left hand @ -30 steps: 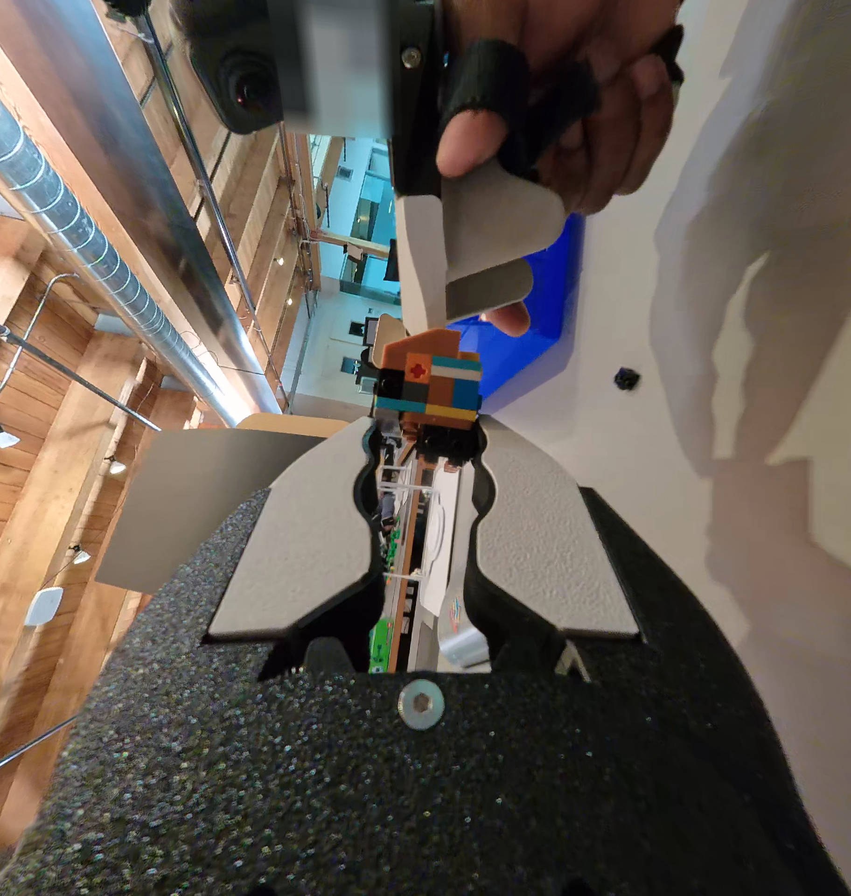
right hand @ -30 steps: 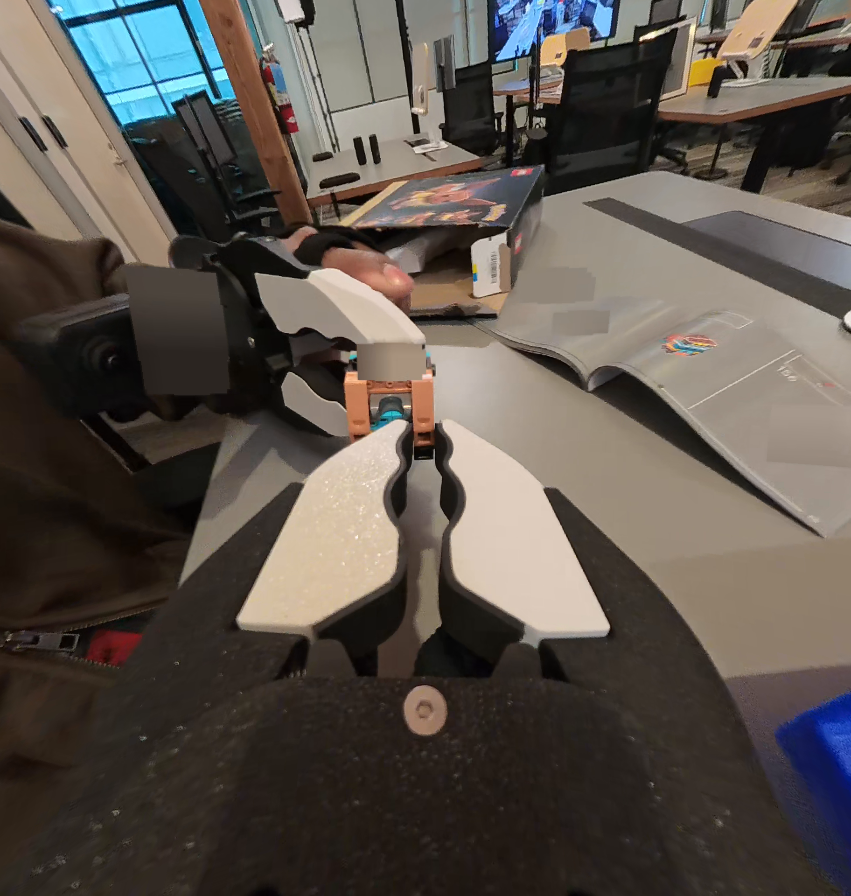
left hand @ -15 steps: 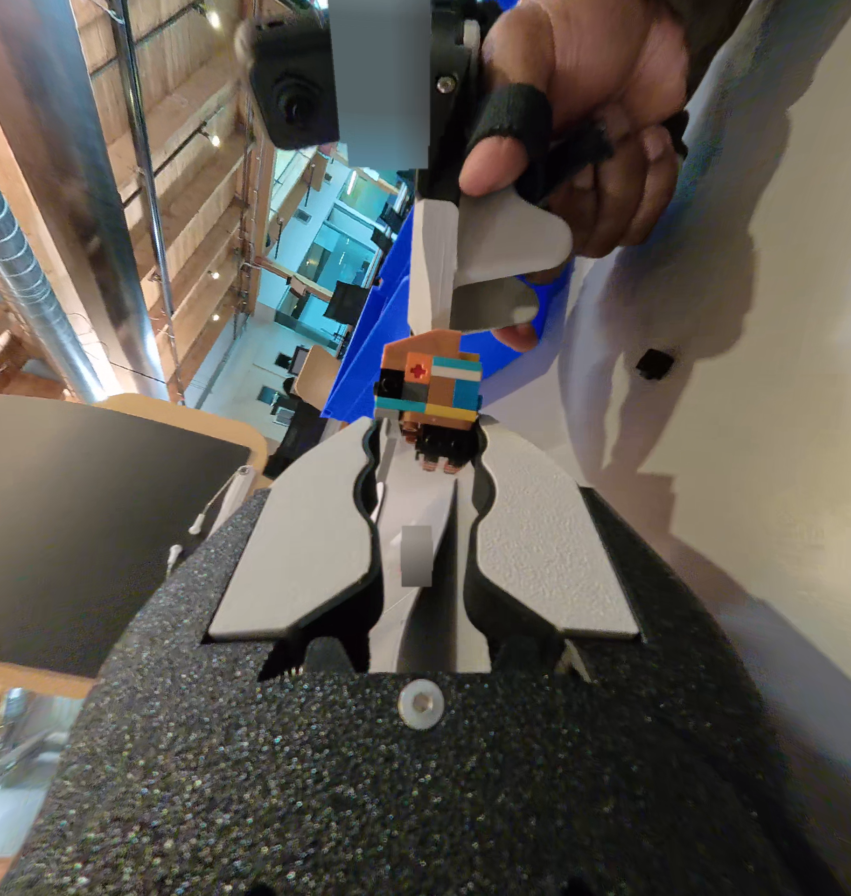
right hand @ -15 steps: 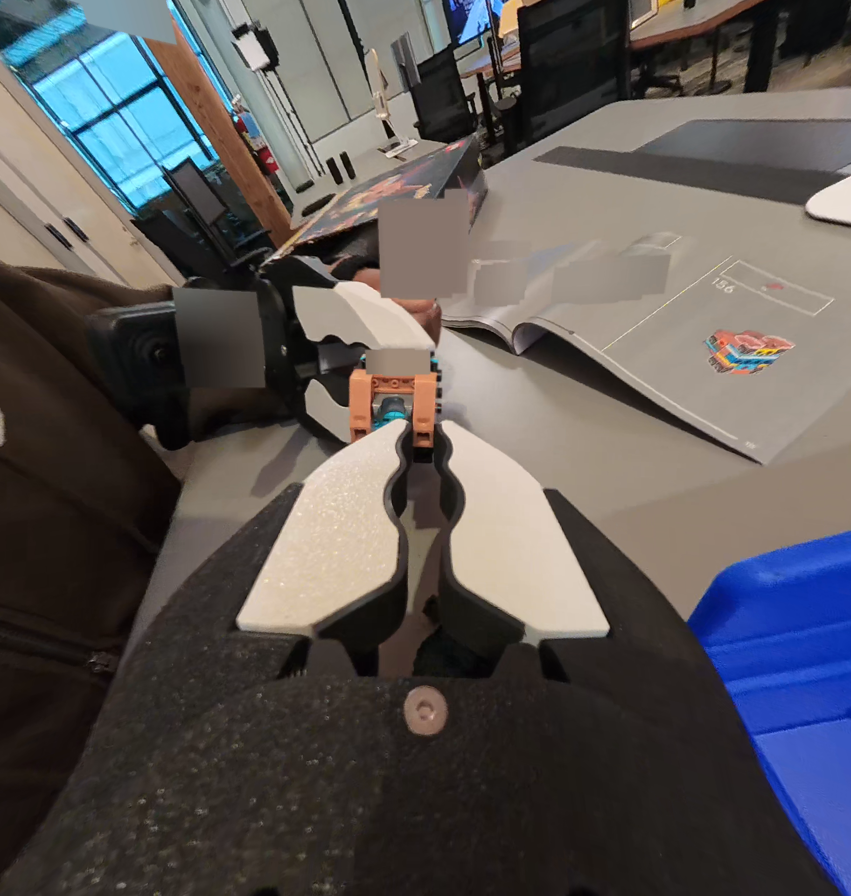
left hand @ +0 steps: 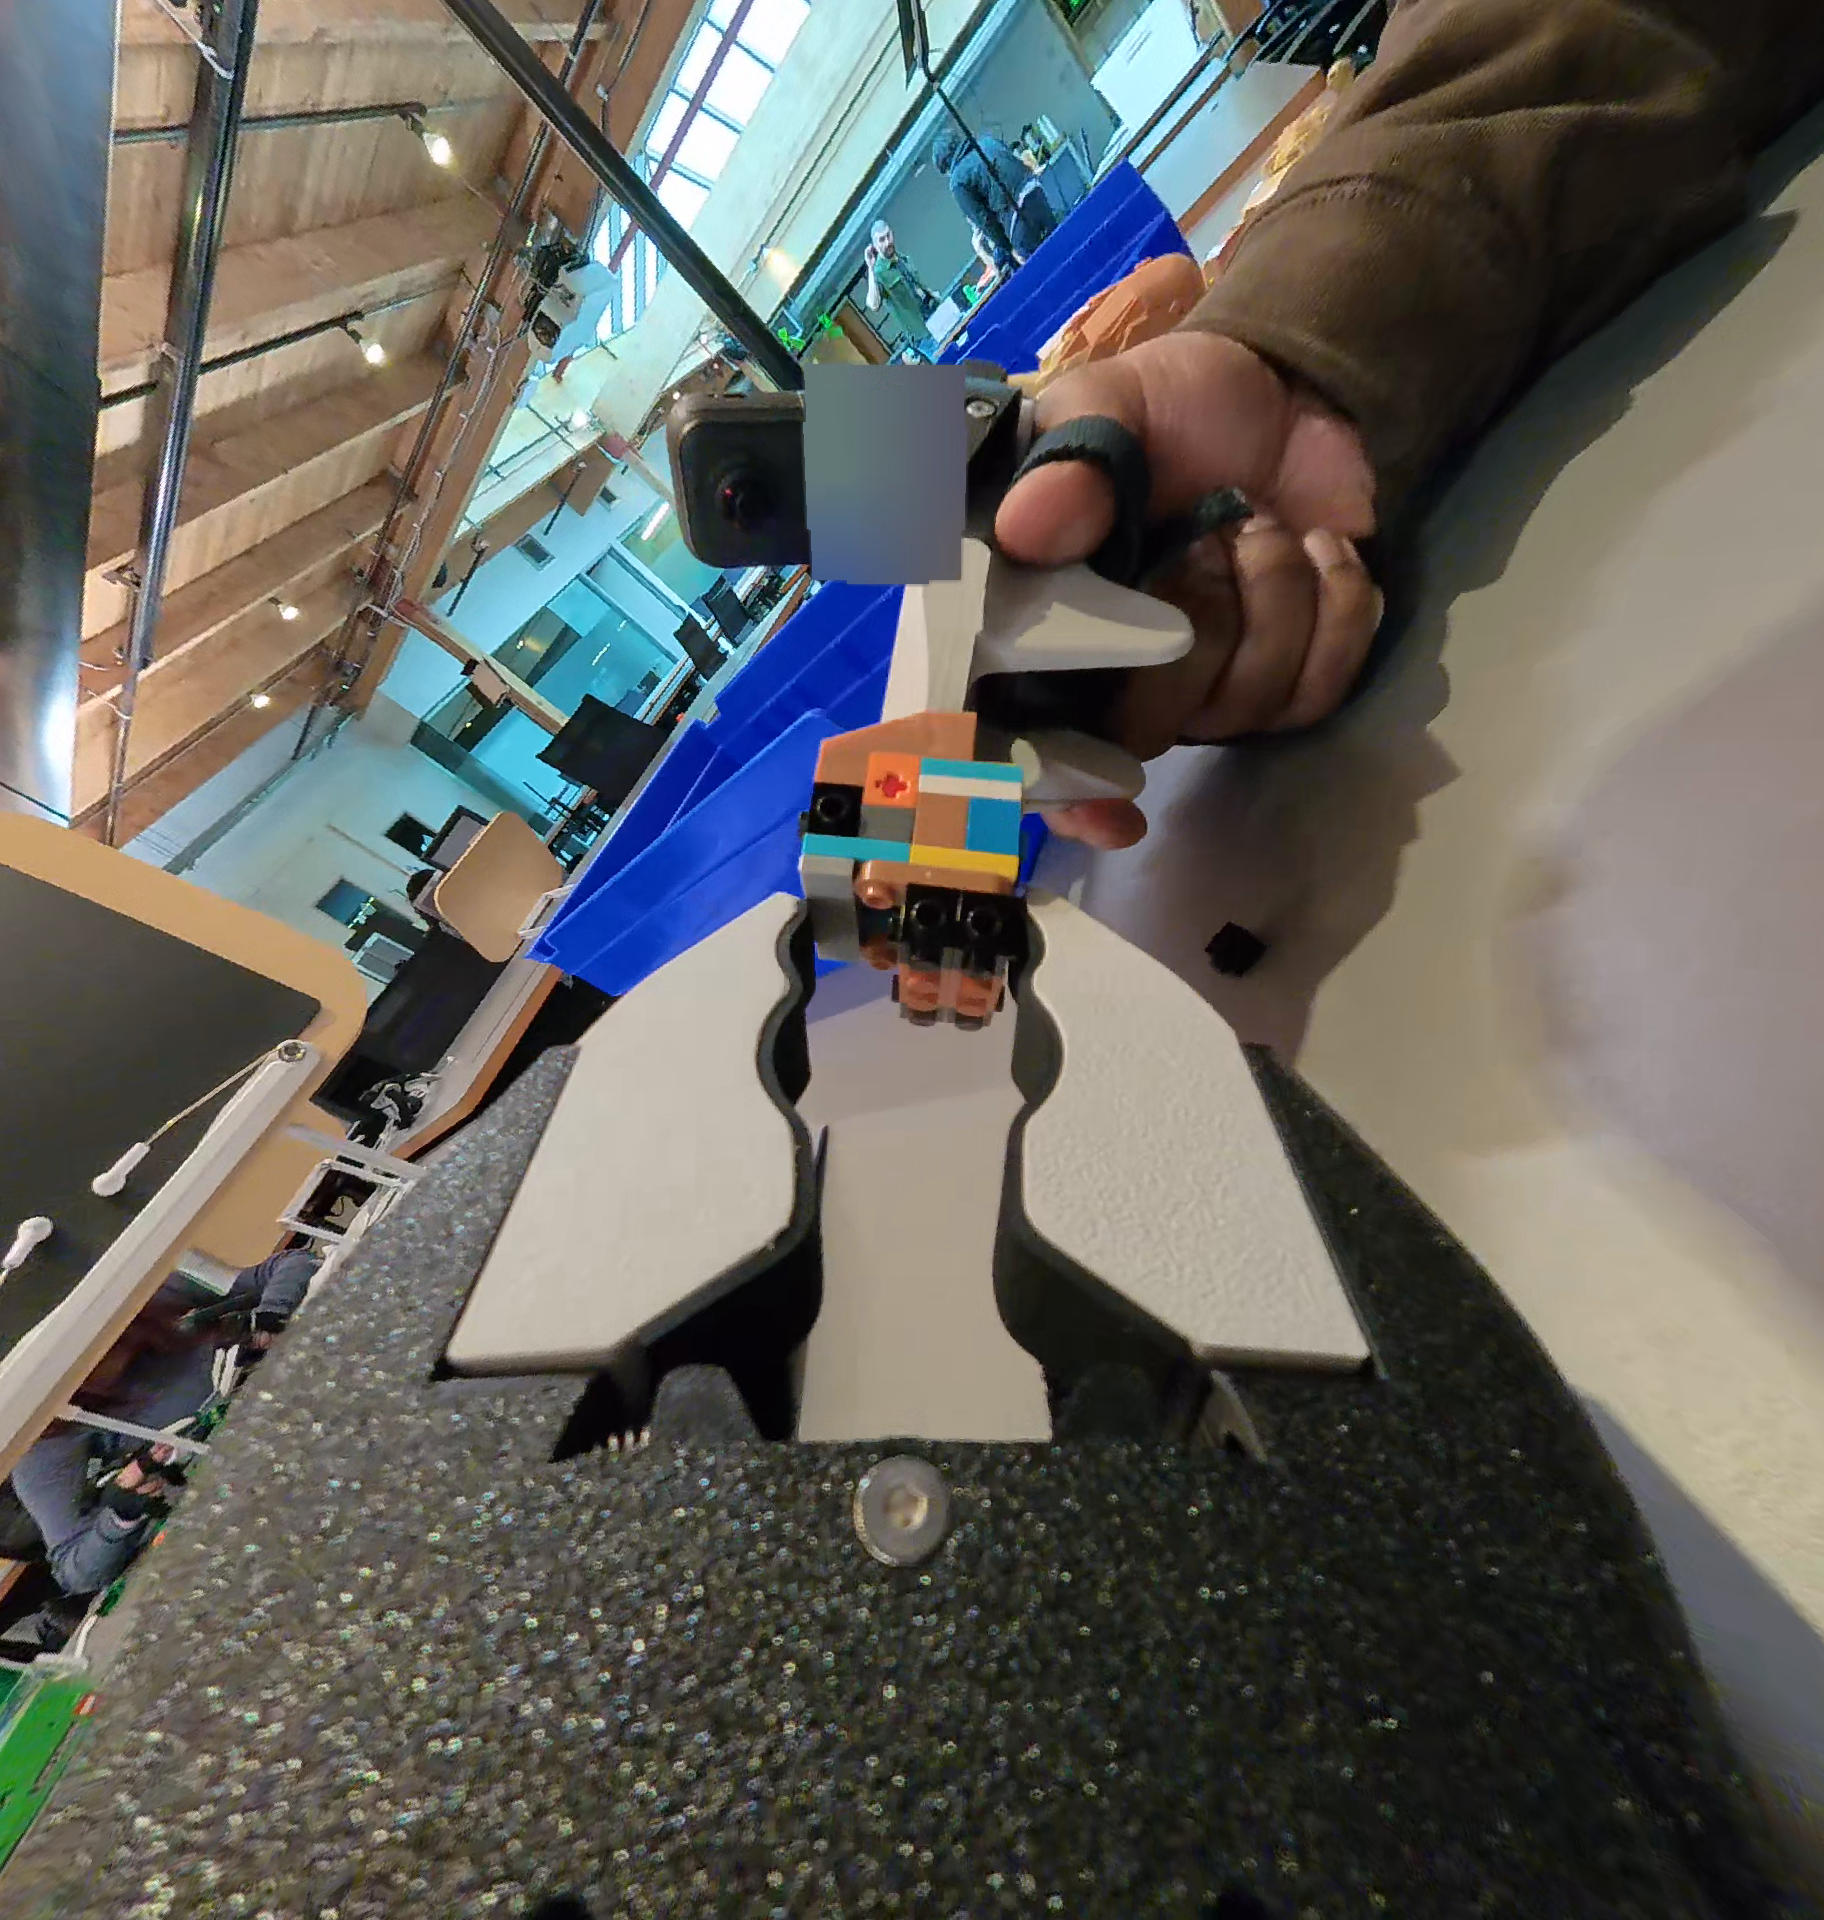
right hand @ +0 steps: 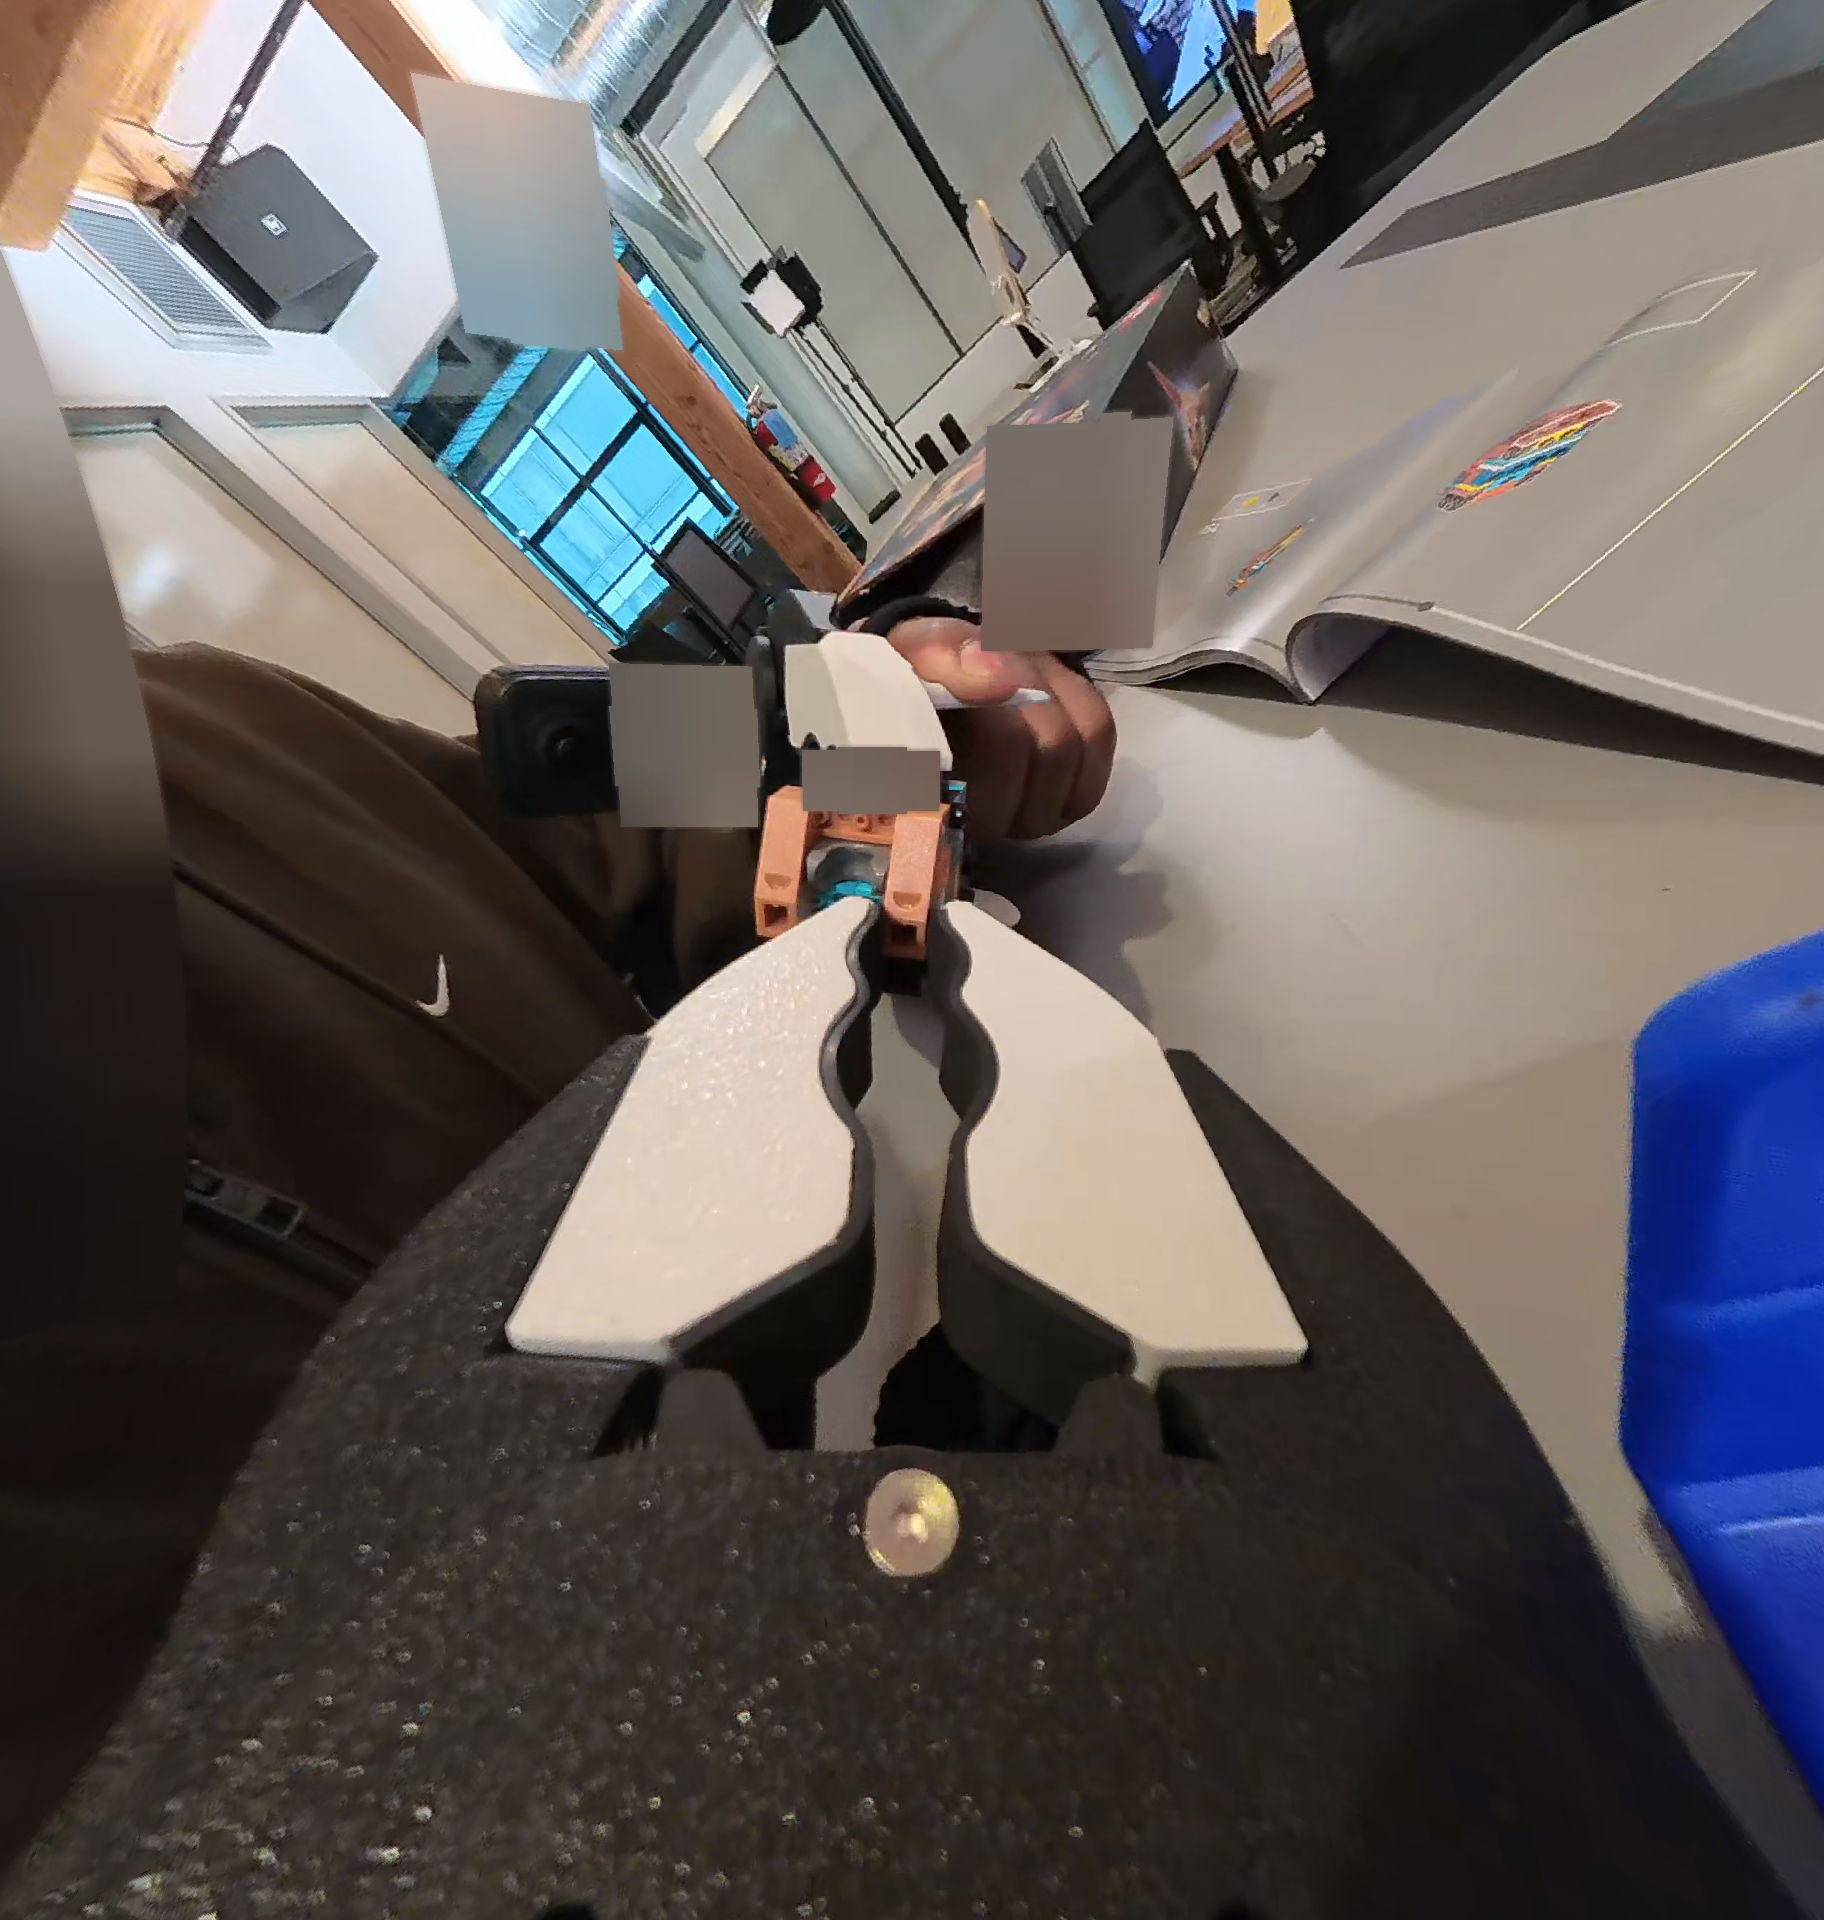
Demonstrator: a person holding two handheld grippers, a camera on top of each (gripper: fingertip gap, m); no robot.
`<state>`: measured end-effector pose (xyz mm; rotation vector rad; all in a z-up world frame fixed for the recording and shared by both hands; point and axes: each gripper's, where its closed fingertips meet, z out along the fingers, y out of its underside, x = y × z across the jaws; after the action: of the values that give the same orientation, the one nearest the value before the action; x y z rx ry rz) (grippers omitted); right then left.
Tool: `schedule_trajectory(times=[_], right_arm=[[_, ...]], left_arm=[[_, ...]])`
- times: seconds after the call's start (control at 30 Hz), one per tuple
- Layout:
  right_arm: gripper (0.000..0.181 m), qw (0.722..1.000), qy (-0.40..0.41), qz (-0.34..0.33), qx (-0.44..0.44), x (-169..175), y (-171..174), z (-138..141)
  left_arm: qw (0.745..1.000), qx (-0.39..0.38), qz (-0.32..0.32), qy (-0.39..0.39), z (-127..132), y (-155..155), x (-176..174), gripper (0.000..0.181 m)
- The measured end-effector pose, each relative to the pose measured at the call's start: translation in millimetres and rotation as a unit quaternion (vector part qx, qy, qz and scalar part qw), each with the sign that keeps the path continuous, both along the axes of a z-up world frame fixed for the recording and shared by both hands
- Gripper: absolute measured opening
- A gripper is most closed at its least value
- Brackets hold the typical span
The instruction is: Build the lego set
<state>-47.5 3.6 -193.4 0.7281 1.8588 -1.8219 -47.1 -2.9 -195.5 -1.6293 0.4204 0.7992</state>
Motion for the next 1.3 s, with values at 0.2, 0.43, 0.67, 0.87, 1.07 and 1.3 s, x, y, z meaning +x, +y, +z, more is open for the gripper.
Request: schedule_trajectory(times=[0.2,0.43,0.67,0.87,1.07,1.3], right_arm=[[0.007,0.998,0.004,-0.050,0.039,-8,2,-9],[0.007,0.996,-0.031,-0.073,0.046,-14,8,-14],[0.007,0.995,-0.026,-0.078,0.062,-11,6,-18],[0.007,0.993,-0.001,-0.087,0.084,-8,1,-21],[0.008,0.987,0.084,-0.094,0.100,-11,4,-17],[0.018,0.948,0.286,-0.067,0.125,1,8,-4]], left_arm=[[0.999,-0.027,0.029,0.023,-9,1,-7,0.036],[0.991,-0.064,0.057,0.105,-15,1,-11,0.048],[0.987,-0.101,0.061,0.113,-19,6,-10,0.061],[0.986,-0.104,0.080,0.100,-22,8,-12,0.044],[0.994,-0.085,0.071,0.010,-25,7,-14,0.043],[0.988,-0.086,0.034,-0.120,-34,6,-9,0.043]])
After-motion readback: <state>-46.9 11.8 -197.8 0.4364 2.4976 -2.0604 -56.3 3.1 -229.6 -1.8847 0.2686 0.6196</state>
